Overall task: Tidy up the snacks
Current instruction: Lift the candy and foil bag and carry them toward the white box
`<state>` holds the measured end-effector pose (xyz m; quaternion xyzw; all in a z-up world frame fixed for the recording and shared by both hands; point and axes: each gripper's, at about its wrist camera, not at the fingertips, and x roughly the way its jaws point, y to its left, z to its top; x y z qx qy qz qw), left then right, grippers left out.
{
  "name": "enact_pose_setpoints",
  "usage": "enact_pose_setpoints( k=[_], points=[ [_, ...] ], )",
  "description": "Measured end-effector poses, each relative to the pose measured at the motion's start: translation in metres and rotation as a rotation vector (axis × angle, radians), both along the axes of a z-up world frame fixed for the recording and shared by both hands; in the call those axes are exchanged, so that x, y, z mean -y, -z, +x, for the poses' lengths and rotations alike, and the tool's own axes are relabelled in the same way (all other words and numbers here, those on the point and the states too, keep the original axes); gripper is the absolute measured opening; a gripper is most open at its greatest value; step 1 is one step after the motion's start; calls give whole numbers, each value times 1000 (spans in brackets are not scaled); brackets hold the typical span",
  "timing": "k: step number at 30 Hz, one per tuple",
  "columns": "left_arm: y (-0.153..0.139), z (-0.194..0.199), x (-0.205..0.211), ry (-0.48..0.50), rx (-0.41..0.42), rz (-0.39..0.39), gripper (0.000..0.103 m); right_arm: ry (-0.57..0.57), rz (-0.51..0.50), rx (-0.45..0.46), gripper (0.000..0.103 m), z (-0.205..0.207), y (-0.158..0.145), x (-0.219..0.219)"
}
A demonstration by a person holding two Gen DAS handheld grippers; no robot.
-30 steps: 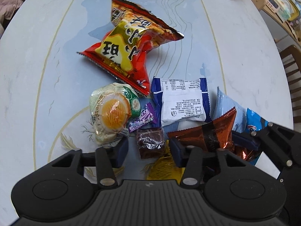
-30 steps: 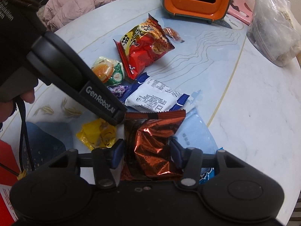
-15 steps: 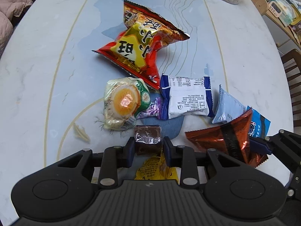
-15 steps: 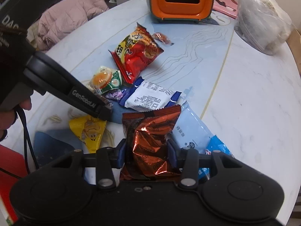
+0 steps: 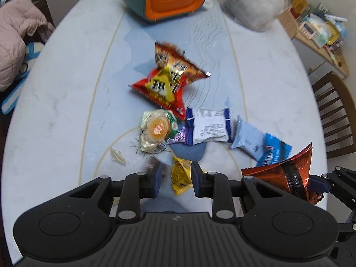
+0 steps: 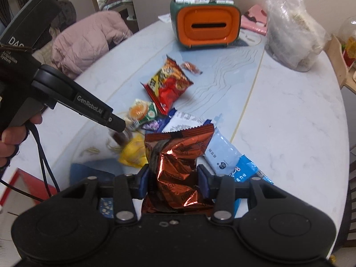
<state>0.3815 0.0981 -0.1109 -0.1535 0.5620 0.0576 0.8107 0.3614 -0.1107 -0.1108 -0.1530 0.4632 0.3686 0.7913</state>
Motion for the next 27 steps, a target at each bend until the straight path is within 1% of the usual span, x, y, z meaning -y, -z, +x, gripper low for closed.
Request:
enact_pose_setpoints(
  k=[6,9,11,14,16,18,19,20,23,26,27],
  points=[
    [-29,-24,4,22,49,17,27,17,31,27,43,-22,-32,14],
    [-31,-29,0,21,38,32,27,22,44,25,43,-34,-41,19],
    [-25,-30,-4,21,10,24,27,21,51,14,43,-38,-43,21],
    [-10,-28,-9,9,-29,37,27,22,50,0,43,-40,-39,20],
    [1,-23,-13,-5,-56,19,28,27,52,-11,43,-38,-35,20],
    [14,-16,-16,-19,-84,7,35,31,57,-20,43,-34,-31,20],
    [20,-12,-17,-26,-97,7,44,33,59,-25,43,-31,-28,20],
    [26,-8,-18,-32,-106,9,52,32,59,-30,43,-27,-25,20],
    [43,4,-23,-54,-138,12,53,31,57,-42,43,-17,-17,20],
    [61,12,-30,-77,-191,-11,53,31,53,-58,43,-7,-8,18],
    [66,14,-30,-74,-210,-7,53,33,52,-63,43,-4,-5,17]
  ],
)
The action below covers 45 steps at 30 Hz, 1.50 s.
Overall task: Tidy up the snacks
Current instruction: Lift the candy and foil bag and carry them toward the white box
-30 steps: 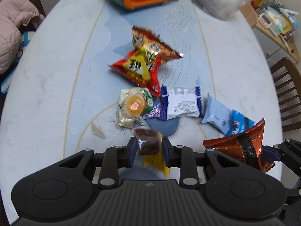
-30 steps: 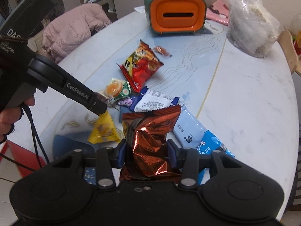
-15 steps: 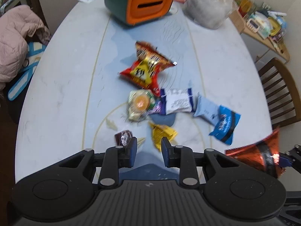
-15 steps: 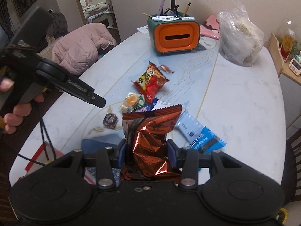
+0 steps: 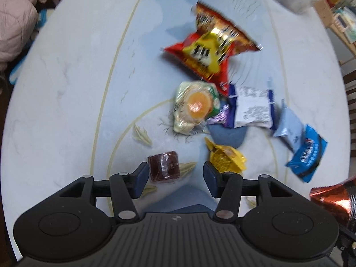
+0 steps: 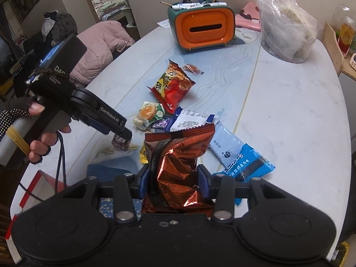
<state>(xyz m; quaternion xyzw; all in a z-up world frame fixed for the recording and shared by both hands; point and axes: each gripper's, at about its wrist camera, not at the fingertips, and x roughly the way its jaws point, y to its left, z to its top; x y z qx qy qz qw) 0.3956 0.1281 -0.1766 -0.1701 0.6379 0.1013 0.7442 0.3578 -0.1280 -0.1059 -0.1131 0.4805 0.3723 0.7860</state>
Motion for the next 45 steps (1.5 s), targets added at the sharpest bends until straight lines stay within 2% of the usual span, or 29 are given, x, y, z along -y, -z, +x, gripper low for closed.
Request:
enact_pose_setpoints(
  k=[5,9,11,14,19,24,32,41,45],
  points=[
    [20,7,-3,-13,-83,7,51,-8,2,-19,43,8,9,-3],
    [27,8,-5,-15,-90,2,43,-17,5,-26,43,10,12,-3],
    [28,8,-2,-3,-93,13,34,-20,5,-30,43,11,13,-3],
    [27,8,1,10,-86,29,33,-19,2,-35,43,12,14,-2],
    [21,7,-2,-1,-73,10,33,-15,3,-38,43,9,11,-1],
    [-1,-5,-2,-12,-24,-17,33,-7,10,-33,43,1,1,1],
    [-55,-39,8,13,86,-48,33,0,33,-1,43,-29,-29,9],
    [-107,-99,24,90,179,-35,33,-9,63,37,43,-81,-65,14],
    [-120,-128,30,115,199,-36,33,-17,65,43,43,-104,-73,14]
  ],
)
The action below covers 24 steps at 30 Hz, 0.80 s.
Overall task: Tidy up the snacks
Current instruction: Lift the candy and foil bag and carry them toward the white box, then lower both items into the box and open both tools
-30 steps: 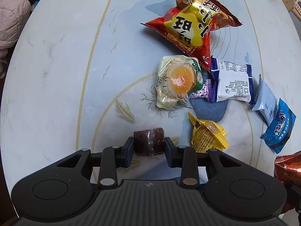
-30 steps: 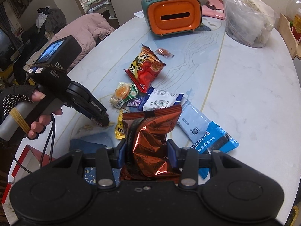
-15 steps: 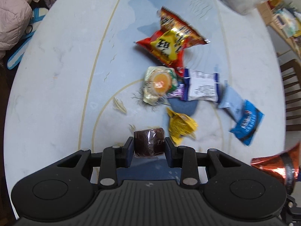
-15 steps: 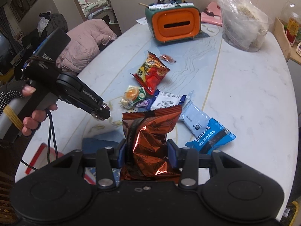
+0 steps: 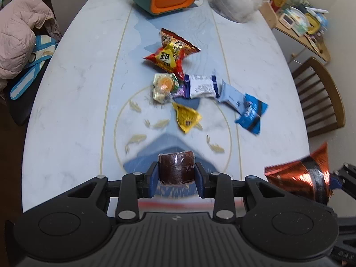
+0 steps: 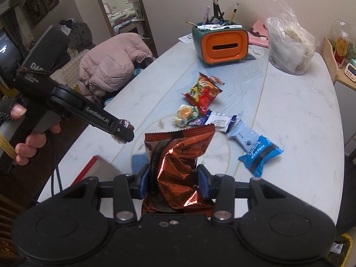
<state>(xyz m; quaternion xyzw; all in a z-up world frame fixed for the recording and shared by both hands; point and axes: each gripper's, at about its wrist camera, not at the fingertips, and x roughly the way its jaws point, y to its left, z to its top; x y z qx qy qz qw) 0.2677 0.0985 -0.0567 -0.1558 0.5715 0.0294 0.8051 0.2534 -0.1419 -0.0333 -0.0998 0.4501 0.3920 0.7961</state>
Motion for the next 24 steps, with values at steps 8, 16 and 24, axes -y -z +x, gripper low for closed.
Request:
enact_pose_setpoints(
  k=[8,16,24],
  points=[
    [-9,-52,16,48,13,26,33,-9,-1,-16,43,-38,1,0],
    [11,-82,33,95,-24,35,33,-5,-26,-60,43,-62,22,-2],
    [55,-94,50,133,-128,46,33,-6,-75,-155,43,-80,65,-11]
  ],
)
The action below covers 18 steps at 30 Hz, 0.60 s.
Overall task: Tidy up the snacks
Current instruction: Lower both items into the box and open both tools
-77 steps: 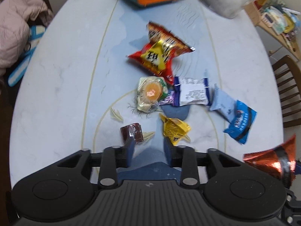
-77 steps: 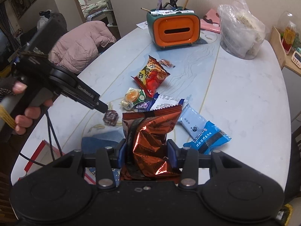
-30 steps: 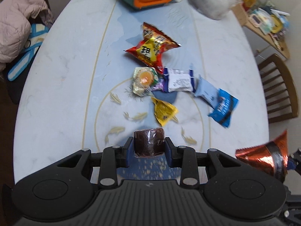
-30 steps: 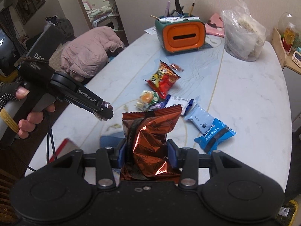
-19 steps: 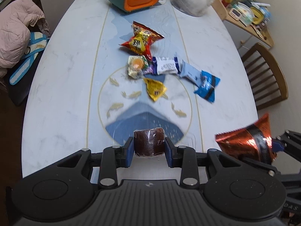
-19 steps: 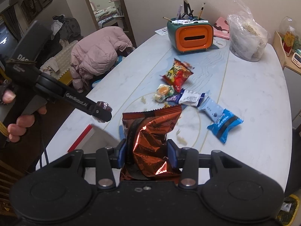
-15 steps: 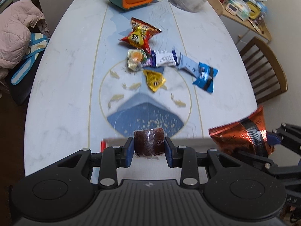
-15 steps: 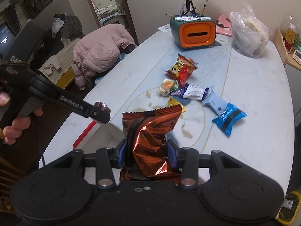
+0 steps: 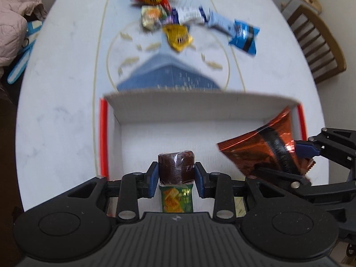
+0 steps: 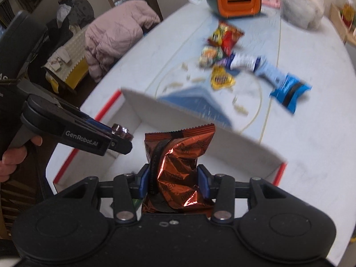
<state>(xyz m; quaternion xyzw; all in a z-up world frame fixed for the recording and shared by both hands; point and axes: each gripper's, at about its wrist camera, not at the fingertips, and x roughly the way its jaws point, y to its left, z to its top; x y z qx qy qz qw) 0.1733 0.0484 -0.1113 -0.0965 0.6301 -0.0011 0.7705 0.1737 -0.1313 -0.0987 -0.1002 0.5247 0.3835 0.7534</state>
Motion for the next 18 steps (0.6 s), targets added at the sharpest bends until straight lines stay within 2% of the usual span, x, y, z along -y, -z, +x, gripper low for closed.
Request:
enact_pose_setpoints(
  k=[11,18],
  points=[
    [48,2,14,19,-123,48,33,36,-45,-102,43,-10,48,-8],
    [64,3,16,23,-179,46,33,58,-58,-135,43,-10,57,-10]
  ],
)
